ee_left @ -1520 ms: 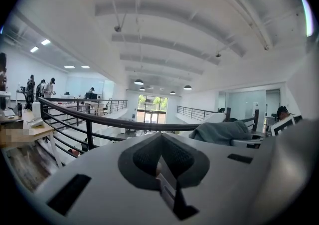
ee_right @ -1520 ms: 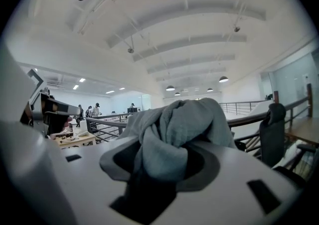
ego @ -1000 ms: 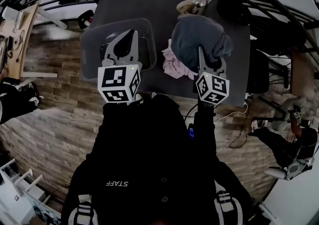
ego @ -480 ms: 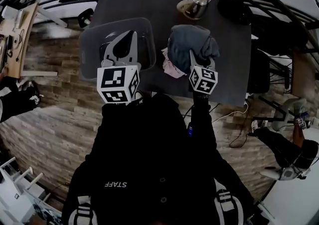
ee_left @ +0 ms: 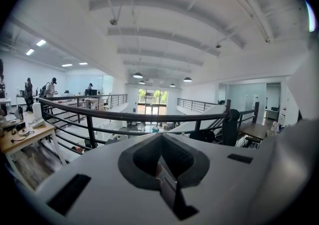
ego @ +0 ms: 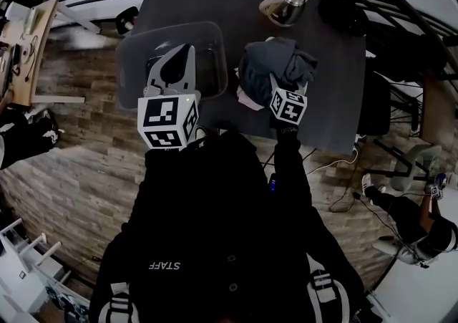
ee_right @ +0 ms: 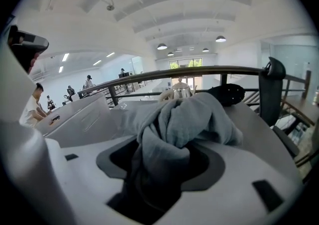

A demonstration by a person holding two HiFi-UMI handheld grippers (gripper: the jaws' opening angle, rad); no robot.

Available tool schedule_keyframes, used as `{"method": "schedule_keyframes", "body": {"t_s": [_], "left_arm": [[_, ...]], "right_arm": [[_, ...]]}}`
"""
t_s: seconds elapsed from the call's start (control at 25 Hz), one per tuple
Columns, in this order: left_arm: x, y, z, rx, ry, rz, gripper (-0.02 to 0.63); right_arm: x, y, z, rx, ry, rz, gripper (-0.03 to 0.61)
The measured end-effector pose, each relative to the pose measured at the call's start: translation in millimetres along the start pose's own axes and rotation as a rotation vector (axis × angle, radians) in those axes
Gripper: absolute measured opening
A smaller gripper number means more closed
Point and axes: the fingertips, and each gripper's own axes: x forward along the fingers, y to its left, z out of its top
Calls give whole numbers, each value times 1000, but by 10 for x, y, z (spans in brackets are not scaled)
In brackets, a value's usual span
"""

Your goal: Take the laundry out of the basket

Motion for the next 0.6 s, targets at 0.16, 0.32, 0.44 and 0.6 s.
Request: {"method": "schedule_keyframes", "body": {"t_s": [0.16, 0.32, 0.44, 0.6], "left_arm": [[-28, 11, -12, -1, 5, 2, 2], [-47, 28, -15, -2, 5, 5, 1], [-63, 48, -14, -8, 2, 8, 2], [-75, 47, -8, -15, -3, 2, 2]], "right_arm": [[100, -58, -78, 19, 34, -11, 290], [134, -101, -95, 33, 65, -3, 334], [7, -103, -44, 17, 68, 4, 370], [-315, -99, 113, 13, 15, 4, 386]]}}
